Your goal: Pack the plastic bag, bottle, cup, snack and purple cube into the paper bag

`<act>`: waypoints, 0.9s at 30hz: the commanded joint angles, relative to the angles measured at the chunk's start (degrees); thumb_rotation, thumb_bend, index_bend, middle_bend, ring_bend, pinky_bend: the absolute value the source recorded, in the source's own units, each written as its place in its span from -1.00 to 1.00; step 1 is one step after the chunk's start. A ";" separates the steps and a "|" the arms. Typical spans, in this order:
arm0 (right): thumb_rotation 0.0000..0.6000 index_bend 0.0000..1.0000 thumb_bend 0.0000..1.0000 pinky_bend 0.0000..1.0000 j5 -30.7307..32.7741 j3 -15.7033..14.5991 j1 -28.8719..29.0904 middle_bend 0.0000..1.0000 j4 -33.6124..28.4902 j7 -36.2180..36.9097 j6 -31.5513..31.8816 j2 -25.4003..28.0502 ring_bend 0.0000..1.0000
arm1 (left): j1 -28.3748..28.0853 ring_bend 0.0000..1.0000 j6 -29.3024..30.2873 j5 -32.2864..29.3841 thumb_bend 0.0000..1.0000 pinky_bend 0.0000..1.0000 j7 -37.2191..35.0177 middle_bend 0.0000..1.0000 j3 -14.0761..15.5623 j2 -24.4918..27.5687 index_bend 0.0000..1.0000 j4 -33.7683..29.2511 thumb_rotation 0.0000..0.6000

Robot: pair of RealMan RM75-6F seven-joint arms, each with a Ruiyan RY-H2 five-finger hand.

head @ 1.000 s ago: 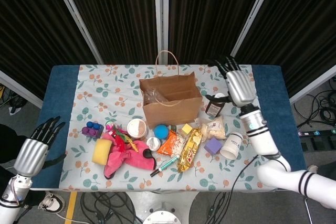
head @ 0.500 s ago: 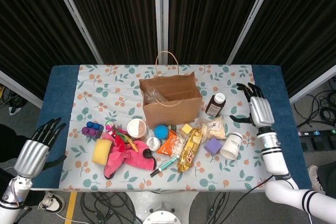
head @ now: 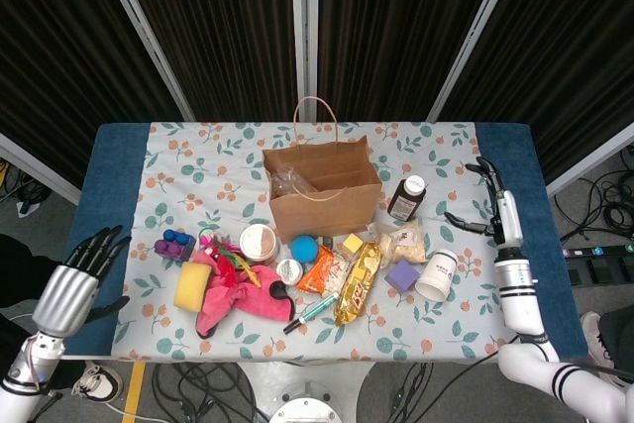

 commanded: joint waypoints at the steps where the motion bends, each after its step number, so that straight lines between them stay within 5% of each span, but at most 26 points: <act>1: 1.00 -0.81 -1.00 -0.88 -3.56 -0.45 0.84 -0.61 8.89 11.53 -5.58 -2.64 -0.96 | -0.11 -0.88 -0.02 0.21 -1.00 -0.63 0.20 -0.85 0.09 -0.25 -0.83 0.00 1.00; 11: 1.00 -0.71 -1.00 -0.81 -8.63 -3.28 6.76 -0.53 27.13 14.22 -9.99 -10.81 -0.92 | -0.57 -0.88 0.13 1.11 -1.00 -0.63 0.04 -0.85 0.46 -1.25 -0.83 1.57 1.00; 27: 1.00 -0.59 -1.00 -0.69 -10.64 -5.54 11.98 -0.46 39.25 15.50 -14.75 -19.81 -0.83 | -0.74 -0.88 -0.85 0.08 -1.00 -0.63 -0.36 -0.85 0.63 -1.10 -0.83 2.66 1.00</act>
